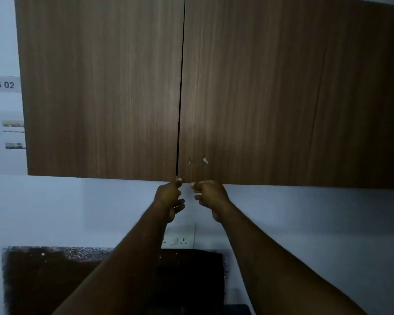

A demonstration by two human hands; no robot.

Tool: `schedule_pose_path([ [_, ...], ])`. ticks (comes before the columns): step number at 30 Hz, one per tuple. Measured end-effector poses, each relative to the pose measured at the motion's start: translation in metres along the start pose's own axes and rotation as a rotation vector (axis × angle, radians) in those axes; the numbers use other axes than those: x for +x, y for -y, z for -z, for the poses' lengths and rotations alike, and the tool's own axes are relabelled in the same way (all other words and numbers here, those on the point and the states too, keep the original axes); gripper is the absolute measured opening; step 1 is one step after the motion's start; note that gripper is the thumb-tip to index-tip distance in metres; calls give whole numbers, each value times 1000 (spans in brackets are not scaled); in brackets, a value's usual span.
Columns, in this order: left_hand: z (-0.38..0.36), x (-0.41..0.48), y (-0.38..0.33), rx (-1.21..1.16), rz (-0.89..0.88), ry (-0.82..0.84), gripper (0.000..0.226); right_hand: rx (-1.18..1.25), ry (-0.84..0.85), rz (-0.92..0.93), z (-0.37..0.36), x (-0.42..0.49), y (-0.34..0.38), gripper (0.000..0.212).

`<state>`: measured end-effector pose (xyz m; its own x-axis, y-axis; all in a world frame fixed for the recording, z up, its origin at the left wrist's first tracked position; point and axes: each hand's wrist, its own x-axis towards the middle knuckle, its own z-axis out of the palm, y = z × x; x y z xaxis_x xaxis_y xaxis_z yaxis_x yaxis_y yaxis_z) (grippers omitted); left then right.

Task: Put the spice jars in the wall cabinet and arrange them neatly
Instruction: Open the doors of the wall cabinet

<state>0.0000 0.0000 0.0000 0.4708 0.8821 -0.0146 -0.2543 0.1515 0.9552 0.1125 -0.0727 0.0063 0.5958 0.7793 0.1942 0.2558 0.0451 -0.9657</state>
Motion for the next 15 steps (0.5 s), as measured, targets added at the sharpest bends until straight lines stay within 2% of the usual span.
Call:
schedule_pose_path([
  [2, -3, 7, 1, -95, 27, -3, 40, 233, 10, -86, -4, 6, -6, 19],
  [5, -10, 17, 5, -200, 57, 36, 23, 438, 10, -158, -11, 18, -15, 27],
  [11, -19, 37, 16, -299, 36, 62, 20, 571, -50, -204, -18, 38, -20, 15],
  [15, -19, 42, 20, -348, 52, 83, 21, 578, -54, -188, -16, 37, -21, 16],
])
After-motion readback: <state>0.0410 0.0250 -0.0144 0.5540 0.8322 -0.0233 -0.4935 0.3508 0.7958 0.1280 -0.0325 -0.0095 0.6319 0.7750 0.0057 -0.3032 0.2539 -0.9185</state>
